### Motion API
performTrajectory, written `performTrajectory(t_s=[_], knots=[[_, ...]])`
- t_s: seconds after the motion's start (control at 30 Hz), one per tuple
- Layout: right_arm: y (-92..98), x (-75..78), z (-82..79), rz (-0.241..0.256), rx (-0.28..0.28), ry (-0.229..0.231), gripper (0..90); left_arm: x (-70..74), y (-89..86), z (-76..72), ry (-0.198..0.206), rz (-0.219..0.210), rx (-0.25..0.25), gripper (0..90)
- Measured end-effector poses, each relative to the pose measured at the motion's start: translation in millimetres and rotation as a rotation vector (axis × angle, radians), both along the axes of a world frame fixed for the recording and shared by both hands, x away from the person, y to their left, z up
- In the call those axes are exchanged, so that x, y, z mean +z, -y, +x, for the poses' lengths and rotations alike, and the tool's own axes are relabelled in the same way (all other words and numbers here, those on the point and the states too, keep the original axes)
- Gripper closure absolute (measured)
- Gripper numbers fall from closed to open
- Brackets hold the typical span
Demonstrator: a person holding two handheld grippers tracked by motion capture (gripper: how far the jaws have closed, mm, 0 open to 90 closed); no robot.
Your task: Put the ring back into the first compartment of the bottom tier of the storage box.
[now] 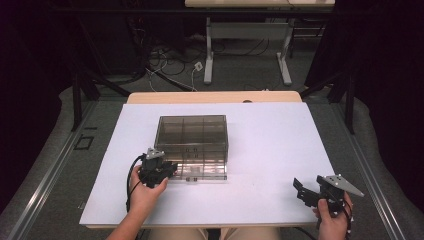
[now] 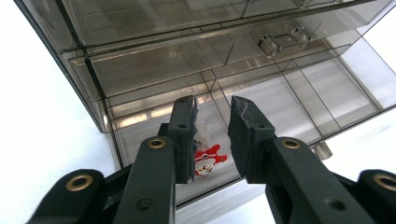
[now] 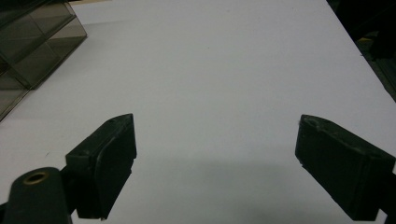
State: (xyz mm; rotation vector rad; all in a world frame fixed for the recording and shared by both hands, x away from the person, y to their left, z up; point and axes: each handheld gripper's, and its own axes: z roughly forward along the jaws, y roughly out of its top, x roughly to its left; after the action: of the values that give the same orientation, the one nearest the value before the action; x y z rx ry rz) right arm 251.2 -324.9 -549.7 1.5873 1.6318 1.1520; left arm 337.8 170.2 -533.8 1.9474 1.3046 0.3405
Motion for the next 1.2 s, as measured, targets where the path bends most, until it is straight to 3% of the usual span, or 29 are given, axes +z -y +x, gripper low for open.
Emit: performTrajectory(t_s=[0.23, 0.33, 0.37, 0.43, 0.5, 0.6, 0.63, 0.7, 0.77, 0.93, 1.03, 1.2], knots=[[-0.2, -1.1, 1.1, 0.000, -0.010, 0.017, 12.8, 1.3, -1.7, 0.1, 0.012, -0.009, -0.003, 64.3], [0.2, 1.1, -0.8, -0.001, 0.008, -0.018, 12.8, 2.3, -2.7, 0.0, 0.021, -0.011, -0.002, 61.4], [-1.0, -1.0, 1.0, 0.002, -0.010, 0.016, 12.8, 3.0, -3.5, 0.2, 0.023, -0.008, -0.004, 59.7], [-0.2, -1.1, 1.0, 0.000, -0.009, 0.017, 12.8, 4.7, -4.2, -0.3, 0.018, -0.015, 0.006, 57.7], [1.6, 1.3, -1.4, -0.003, 0.006, -0.023, 12.8, 6.5, -5.2, -0.7, 0.014, -0.026, 0.009, 55.4], [1.3, 0.8, -1.0, -0.002, 0.004, -0.016, 12.8, 7.8, -6.2, -1.2, 0.019, -0.030, 0.010, 52.7], [0.0, -1.2, 0.9, 0.001, -0.008, 0.017, 12.8, 9.2, -7.2, -1.8, 0.035, -0.030, 0.012, 48.9], [-0.2, -1.3, 1.0, 0.000, -0.011, 0.016, 12.8, 9.9, -7.6, -2.2, 0.041, -0.030, 0.010, 45.2], [-0.6, -1.2, 0.8, 0.004, -0.010, 0.016, 12.9, 11.7, -9.2, -3.2, 0.071, -0.032, 0.004, 41.5], [0.1, -0.3, -0.1, 0.001, -0.002, -0.001, 13.1, 14.0, -14.2, -4.4, 0.084, -0.030, 0.004, 37.6], [-0.9, -1.0, 0.6, 0.006, -0.005, 0.012, 13.1, 15.0, -17.0, -4.8, 0.079, -0.033, 0.003, 36.1], [-0.1, 0.0, -0.4, -0.001, 0.005, -0.016, 13.2, 16.8, -22.3, -6.3, 0.093, -0.030, 0.012, 32.7]])
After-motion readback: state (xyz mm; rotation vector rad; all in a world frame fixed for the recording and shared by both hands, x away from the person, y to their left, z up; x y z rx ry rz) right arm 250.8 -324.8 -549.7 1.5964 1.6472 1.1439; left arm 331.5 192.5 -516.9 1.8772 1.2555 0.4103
